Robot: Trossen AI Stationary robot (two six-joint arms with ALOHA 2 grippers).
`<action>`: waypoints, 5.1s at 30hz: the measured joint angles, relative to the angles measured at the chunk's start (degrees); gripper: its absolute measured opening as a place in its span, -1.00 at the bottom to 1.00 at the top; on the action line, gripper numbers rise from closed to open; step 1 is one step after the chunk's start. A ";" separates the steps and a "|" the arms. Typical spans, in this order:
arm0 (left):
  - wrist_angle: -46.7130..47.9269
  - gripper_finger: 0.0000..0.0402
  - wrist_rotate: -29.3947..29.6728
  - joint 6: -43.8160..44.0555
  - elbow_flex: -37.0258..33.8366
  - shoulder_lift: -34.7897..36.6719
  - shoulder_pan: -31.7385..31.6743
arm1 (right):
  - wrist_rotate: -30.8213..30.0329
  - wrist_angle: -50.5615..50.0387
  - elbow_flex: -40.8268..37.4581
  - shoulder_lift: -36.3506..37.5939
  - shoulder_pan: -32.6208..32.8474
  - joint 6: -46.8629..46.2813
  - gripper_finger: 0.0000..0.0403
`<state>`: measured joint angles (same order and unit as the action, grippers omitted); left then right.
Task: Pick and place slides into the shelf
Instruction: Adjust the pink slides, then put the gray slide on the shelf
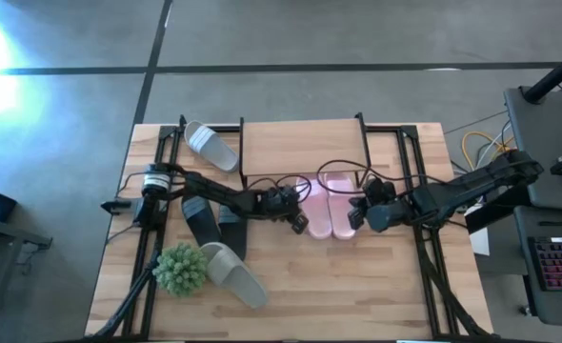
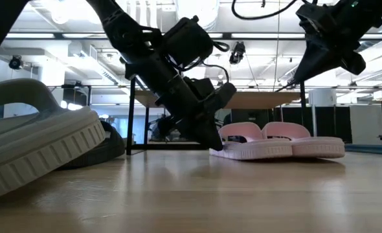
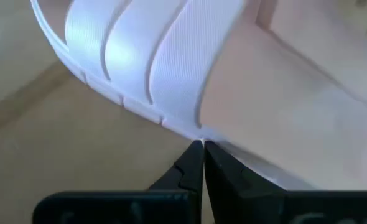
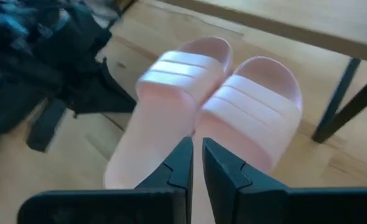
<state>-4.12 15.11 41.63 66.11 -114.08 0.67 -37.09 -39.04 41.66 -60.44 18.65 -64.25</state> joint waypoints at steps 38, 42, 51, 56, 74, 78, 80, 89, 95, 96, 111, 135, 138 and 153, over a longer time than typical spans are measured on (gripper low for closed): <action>30.77 -1.00 1.74 -2.89 0.61 21.98 7.23 | 5.08 -5.14 -0.21 -0.50 0.20 -2.13 -0.86; 38.47 -1.00 5.51 1.49 0.76 29.53 10.99 | 5.04 -5.07 -0.21 -0.49 0.20 -1.27 -0.86; 49.78 -1.00 22.03 12.26 5.37 38.11 28.27 | 3.95 -4.97 -0.21 -0.49 0.20 -1.05 -0.86; 59.86 -1.00 22.70 21.26 11.20 34.54 33.85 | 2.55 -4.86 -0.21 -0.49 0.07 -0.13 -0.86; 88.81 -1.00 0.91 42.91 38.10 9.20 45.17 | 2.34 -3.32 -0.21 -0.51 0.07 0.28 -0.86; 89.06 -1.00 3.05 46.16 42.81 4.68 46.93 | 0.66 -3.15 -0.21 -0.51 0.07 0.45 -0.86; 89.12 -0.98 2.73 47.01 43.59 2.86 47.38 | -0.57 -3.05 -0.21 -0.50 0.07 0.47 -0.86; 89.10 -0.53 1.47 48.06 43.20 -0.20 47.27 | -2.02 -2.34 -0.23 -0.50 0.07 2.36 -0.86; 90.76 -0.15 5.65 47.58 43.03 0.00 47.18 | -1.96 -2.34 -0.74 -0.50 0.07 2.36 -0.86; 91.07 -0.10 6.52 47.55 42.89 0.00 47.18 | -1.96 -2.36 -0.83 -0.50 0.07 2.36 -0.86; 91.93 0.00 9.87 48.17 33.37 -0.15 45.79 | -1.96 -2.43 -2.88 -0.49 0.07 2.37 -0.86; 90.21 0.00 9.17 48.11 24.51 -0.22 40.59 | 0.58 -2.48 -8.04 -0.49 0.07 2.34 -0.86; 90.15 -0.01 9.18 48.14 23.35 -0.22 40.03 | 0.65 -2.48 -8.08 -0.49 0.07 2.34 -0.86; 91.01 -0.91 5.49 47.89 22.89 -0.20 39.05 | 0.69 -2.39 -8.10 -0.49 0.05 2.34 -0.86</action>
<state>86.89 20.60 89.52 89.00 -114.28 39.73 -36.40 -41.43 33.56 -60.93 18.70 -61.91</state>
